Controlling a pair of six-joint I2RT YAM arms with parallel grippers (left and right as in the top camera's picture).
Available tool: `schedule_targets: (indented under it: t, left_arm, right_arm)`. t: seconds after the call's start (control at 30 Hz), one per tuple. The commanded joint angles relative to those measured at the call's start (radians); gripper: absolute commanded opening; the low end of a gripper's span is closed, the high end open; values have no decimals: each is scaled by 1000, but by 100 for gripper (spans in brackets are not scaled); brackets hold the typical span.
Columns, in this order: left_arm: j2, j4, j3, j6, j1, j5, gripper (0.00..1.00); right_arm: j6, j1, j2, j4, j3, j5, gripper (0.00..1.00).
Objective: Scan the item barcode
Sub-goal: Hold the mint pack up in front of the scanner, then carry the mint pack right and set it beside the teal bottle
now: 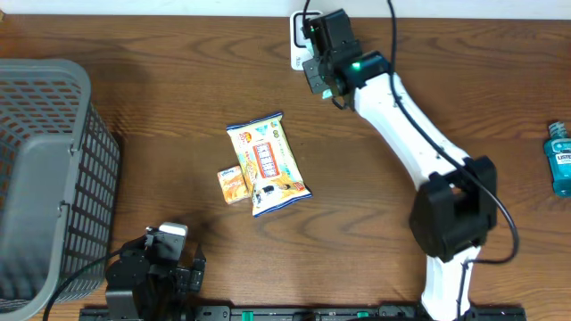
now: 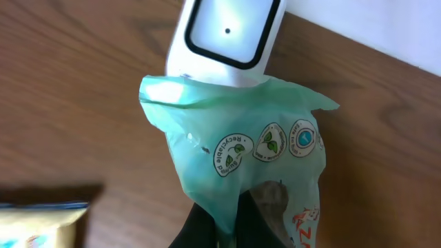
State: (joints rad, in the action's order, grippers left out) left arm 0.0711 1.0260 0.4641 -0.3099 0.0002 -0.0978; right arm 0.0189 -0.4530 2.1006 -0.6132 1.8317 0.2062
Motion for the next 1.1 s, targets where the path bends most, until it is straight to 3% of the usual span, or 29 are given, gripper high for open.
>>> schedule_targets:
  t: [0.0,0.27,0.5,0.7,1.07]
  left_arm:
    - [-1,2,-2,13,5,5,98]
    - [-1,2,-2,13,5,5,98]
    - [-1,2,-2,13,5,5,98]
    - [-1,2,-2,13,5,5,98]
    - [-1,2,-2,13,5,5,98]
  right_arm:
    - [63,8,56,45,35,81,1]
    - [73,13,205,106,203,81,1]
    - [72,27,438,27,516,80,1]
    - [76,33,479,-10,563,111,1]
    - [-172,66,478,-184,633,159,1]
